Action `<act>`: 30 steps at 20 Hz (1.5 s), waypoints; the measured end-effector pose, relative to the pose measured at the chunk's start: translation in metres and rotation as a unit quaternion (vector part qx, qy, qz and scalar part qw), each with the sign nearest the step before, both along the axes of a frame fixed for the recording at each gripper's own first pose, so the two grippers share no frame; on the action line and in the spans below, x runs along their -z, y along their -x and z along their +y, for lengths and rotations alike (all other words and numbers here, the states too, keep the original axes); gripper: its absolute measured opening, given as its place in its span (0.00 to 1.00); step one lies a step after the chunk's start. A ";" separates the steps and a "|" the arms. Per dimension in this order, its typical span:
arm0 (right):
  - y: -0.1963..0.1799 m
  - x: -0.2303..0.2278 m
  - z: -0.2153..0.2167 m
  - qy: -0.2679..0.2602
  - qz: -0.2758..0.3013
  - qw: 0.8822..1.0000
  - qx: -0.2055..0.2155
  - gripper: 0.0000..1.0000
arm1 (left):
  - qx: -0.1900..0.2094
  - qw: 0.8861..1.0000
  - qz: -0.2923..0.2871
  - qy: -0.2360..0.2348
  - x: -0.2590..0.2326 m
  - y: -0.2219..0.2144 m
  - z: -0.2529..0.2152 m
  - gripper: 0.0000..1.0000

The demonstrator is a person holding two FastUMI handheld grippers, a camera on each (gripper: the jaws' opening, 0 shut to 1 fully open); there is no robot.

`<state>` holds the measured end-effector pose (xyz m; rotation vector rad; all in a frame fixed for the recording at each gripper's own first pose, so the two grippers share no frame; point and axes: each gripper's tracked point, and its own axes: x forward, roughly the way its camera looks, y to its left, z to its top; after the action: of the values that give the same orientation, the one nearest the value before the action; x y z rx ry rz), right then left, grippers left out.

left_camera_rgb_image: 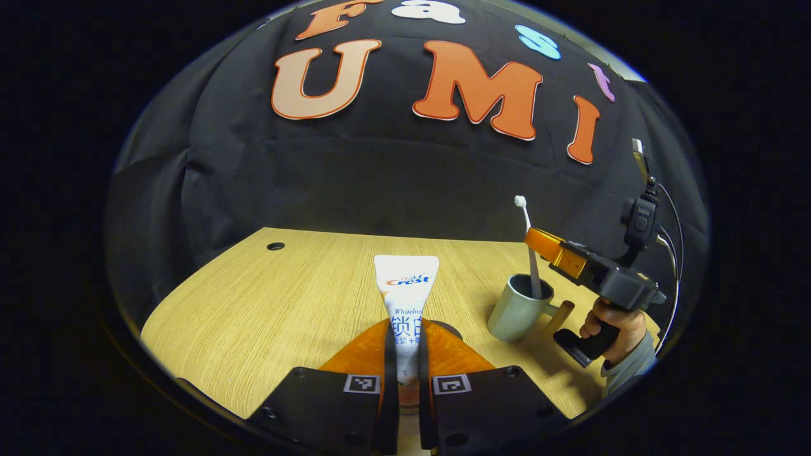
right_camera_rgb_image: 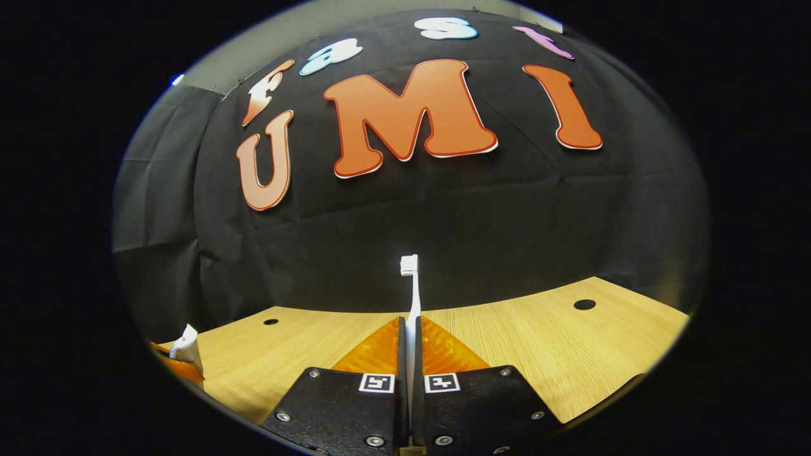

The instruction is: Put the toothbrush and toothpaste on the desktop into the cup, then pick up the cup and place it on the coaster on the desktop.

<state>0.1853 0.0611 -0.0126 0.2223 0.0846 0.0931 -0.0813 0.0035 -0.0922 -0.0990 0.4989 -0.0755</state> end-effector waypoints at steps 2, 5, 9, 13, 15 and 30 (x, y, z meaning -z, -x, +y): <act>0.001 0.003 0.003 0.008 -0.003 1.000 -0.003 0.03 | 0.004 1.000 -0.004 0.000 -0.004 -0.002 -0.004 0.16; 0.003 0.007 0.000 0.012 0.000 1.000 0.006 0.03 | 0.010 1.000 -0.006 0.002 -0.006 -0.007 -0.008 0.16; 0.014 0.009 0.003 0.015 0.000 1.000 0.002 0.04 | 0.017 1.000 -0.011 0.004 -0.007 -0.019 -0.016 0.16; 0.022 0.006 -0.003 0.033 -0.005 0.999 0.008 0.05 | 0.038 0.999 -0.013 0.018 -0.005 -0.027 -0.035 0.16; 0.023 0.008 -0.007 0.031 -0.003 0.999 0.011 0.06 | 0.039 0.999 -0.014 0.021 -0.005 -0.029 -0.036 0.16; 0.050 0.007 -0.032 0.023 -0.007 0.999 0.024 0.07 | 0.066 0.995 -0.062 0.050 -0.028 -0.042 -0.078 0.16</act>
<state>0.1349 0.0295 -0.0201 0.1772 0.0680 0.0453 -0.0392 -0.0745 -0.0639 -0.1578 0.3775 -0.2355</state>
